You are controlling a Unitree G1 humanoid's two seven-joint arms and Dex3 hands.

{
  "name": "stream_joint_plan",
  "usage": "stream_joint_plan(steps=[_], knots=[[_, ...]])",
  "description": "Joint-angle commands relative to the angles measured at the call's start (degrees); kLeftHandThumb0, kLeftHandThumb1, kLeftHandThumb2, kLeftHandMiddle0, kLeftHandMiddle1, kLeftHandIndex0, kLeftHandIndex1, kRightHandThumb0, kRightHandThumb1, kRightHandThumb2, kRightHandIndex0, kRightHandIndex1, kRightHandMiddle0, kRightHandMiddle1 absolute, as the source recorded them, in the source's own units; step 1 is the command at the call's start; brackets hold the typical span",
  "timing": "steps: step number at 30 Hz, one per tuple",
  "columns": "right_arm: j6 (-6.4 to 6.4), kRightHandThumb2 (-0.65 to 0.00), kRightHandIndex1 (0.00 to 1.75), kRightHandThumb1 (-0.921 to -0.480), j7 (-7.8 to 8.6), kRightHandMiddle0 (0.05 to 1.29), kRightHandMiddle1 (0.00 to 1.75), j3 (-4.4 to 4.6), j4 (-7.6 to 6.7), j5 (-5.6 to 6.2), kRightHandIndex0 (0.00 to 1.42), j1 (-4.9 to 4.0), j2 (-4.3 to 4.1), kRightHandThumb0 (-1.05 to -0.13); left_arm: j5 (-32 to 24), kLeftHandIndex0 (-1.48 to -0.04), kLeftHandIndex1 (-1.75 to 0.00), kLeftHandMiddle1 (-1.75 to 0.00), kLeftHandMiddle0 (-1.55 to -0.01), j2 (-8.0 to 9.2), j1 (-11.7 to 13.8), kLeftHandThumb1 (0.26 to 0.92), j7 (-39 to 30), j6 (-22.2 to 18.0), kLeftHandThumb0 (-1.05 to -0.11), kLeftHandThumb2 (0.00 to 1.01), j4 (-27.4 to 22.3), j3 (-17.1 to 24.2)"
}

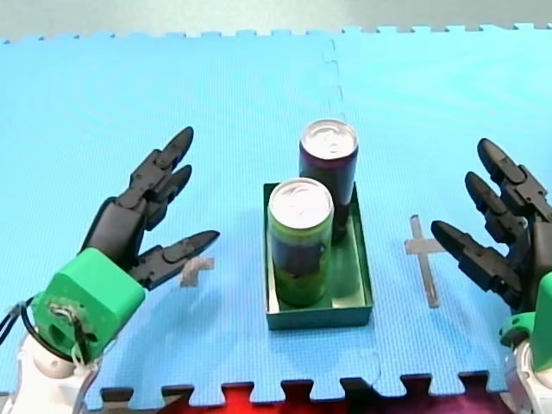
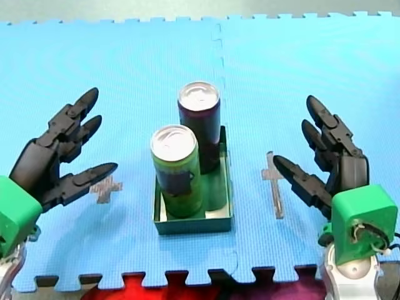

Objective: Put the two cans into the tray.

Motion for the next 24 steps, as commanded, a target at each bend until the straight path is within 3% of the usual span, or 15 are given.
stream_joint_plan(steps=[1, 7, 14, 20, 24], knots=[[0.19, 0.0, 0.0, -0.712, -0.26, 0.53, 0.0, -0.17, 0.24, 0.04, 0.53, -0.29, -0.38, -0.673, 0.33, -0.22, -0.02, -0.04, -0.35, 1.19, -0.26, 0.91, 0.22, 0.11, -1.048, 0.02, -0.28, 0.83], [0.33, 0.0, 0.0, -0.712, -0.08, 0.54, 0.0, -0.37, 0.47, 0.24, 0.53, -0.55, -0.74, -0.676, 0.46, -0.23, -0.02, -0.04, -0.37, 2.9, -2.02, 0.916, 0.77, 0.1, -1.048, 0.02, 3.11, 2.63], [0.29, -0.002, 0.0, -0.716, 1.28, 0.53, 0.0, -0.53, -0.07, 0.53, 0.54, -0.21, -2.07, -0.681, -0.25, -0.26, -0.02, -0.05, -0.4, 2.05, -3.89, 0.912, 1.86, 0.4, -1.048, 0.01, 8.19, 3.57], [-0.87, -0.003, 0.0, -0.722, 1.66, 0.54, 0.0, -0.49, -0.14, -0.1, 0.54, 0.27, -3.32, -0.685, -1.11, -0.32, -0.04, -0.07, -0.47, 0.49, -6.81, 0.903, 3.45, -4.47, -1.048, 0.0, 17.15, 4.47], [-0.9, -0.002, 0.01, -0.725, 1.61, 0.55, 0.0, -0.3, -1.11, -0.47, 0.56, 0.87, -3.37, -0.678, -3.33, -0.45, -0.06, -0.06, -0.52, -0.81, -9.06, 0.793, 2.41, -9.25, -1.048, 0.0, 23.24, 5.65]])
